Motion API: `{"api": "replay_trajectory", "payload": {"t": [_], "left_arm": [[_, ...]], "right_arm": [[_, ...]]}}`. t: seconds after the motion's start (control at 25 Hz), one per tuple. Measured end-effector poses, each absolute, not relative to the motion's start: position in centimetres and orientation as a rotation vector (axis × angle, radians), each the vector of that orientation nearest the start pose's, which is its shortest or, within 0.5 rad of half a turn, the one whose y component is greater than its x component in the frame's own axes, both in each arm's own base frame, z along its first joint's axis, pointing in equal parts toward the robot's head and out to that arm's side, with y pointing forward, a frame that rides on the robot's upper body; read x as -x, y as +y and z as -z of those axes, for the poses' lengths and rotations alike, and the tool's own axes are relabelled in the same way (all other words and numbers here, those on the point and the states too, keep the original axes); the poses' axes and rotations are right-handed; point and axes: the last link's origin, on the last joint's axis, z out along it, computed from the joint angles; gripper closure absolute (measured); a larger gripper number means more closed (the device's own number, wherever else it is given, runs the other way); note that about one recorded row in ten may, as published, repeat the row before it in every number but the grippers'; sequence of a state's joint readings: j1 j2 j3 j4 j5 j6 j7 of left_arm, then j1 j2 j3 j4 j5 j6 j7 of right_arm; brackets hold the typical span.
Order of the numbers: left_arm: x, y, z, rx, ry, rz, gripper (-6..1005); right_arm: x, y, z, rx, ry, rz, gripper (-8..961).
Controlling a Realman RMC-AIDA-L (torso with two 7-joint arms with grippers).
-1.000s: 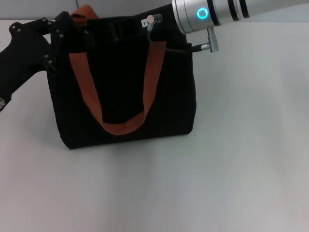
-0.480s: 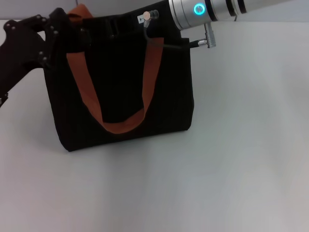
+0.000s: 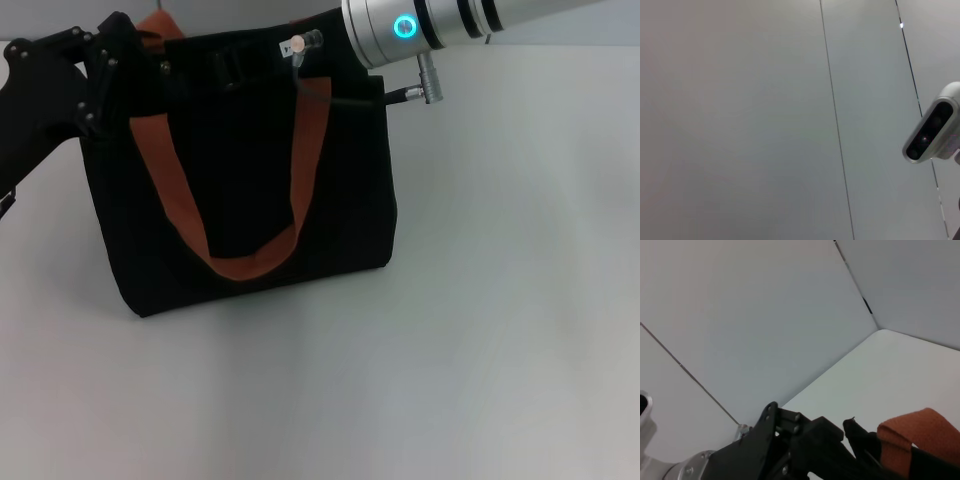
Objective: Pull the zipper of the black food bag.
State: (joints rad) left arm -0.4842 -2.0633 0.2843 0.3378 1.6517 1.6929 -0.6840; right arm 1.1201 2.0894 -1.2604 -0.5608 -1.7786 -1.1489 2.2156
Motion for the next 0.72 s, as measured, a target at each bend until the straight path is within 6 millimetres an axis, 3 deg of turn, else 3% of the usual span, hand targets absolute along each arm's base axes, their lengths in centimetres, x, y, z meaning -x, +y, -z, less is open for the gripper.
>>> {"api": "replay_trajectory", "payload": {"t": [0.72], "left_arm": [[27.96, 31.49, -4.10, 2.030, -0.147, 1.110, 975]], "right_arm": [[-2.83, 42.28, 7.88, 2.905, 0.897, -0.543, 663]]}}
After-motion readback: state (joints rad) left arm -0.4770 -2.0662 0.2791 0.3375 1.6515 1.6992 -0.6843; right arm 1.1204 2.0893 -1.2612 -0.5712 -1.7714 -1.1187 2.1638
